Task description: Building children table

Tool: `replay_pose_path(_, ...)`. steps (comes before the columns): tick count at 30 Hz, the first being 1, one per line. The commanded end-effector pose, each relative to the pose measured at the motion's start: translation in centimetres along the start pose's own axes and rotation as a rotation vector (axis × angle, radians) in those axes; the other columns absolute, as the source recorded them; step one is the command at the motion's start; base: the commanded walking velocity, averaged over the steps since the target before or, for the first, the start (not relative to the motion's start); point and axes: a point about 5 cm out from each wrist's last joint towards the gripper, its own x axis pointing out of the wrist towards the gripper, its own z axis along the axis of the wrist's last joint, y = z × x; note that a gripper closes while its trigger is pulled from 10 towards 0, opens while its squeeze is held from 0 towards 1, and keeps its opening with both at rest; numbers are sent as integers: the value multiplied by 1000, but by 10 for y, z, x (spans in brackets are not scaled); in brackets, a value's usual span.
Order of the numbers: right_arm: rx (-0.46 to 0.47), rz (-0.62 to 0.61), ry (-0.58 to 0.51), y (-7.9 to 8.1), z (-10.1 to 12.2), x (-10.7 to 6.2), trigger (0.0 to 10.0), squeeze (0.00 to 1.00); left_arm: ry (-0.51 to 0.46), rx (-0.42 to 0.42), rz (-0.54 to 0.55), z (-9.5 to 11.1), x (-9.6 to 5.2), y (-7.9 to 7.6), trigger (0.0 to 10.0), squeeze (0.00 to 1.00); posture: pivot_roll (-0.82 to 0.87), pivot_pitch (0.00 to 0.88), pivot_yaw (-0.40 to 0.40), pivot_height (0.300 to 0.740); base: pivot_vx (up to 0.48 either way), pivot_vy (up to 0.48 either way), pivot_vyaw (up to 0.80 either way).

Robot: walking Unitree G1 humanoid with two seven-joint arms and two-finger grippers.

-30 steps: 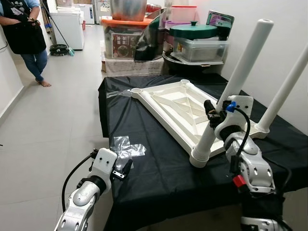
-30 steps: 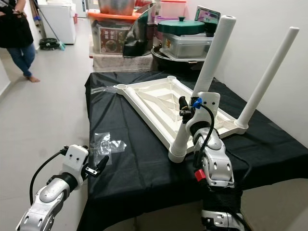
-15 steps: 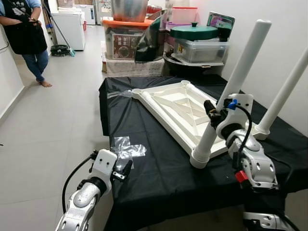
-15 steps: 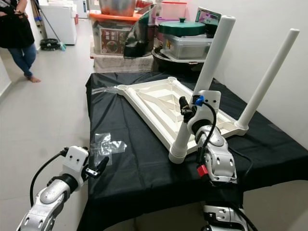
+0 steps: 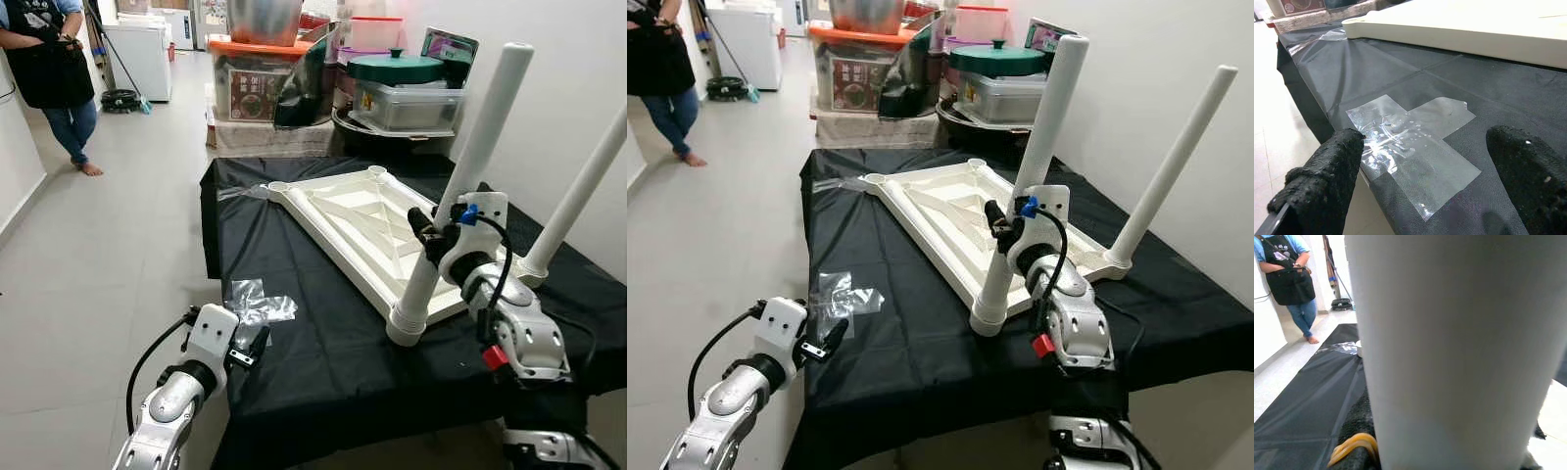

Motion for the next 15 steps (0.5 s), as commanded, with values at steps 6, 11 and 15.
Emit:
replay_pose_path(6, 80, 2, 268, 4, -60, -5, 0, 0, 11, 0, -12, -3, -1, -4, 10000, 0, 38, 0, -76, 740, 0, 0, 0)
replay_pose_path(11, 88, -88, 255, 2, -63, -6, 0, 0, 12, 0, -10, -3, -1, -3, 10000, 0, 38, 0, -76, 740, 0, 0, 0)
replay_pose_path(15, 102, -202, 237, 13, -71, -8, 0, 0, 12, 0, -7, -3, -1, -3, 10000, 0, 40, 0, -78, 740, 0, 0, 0)
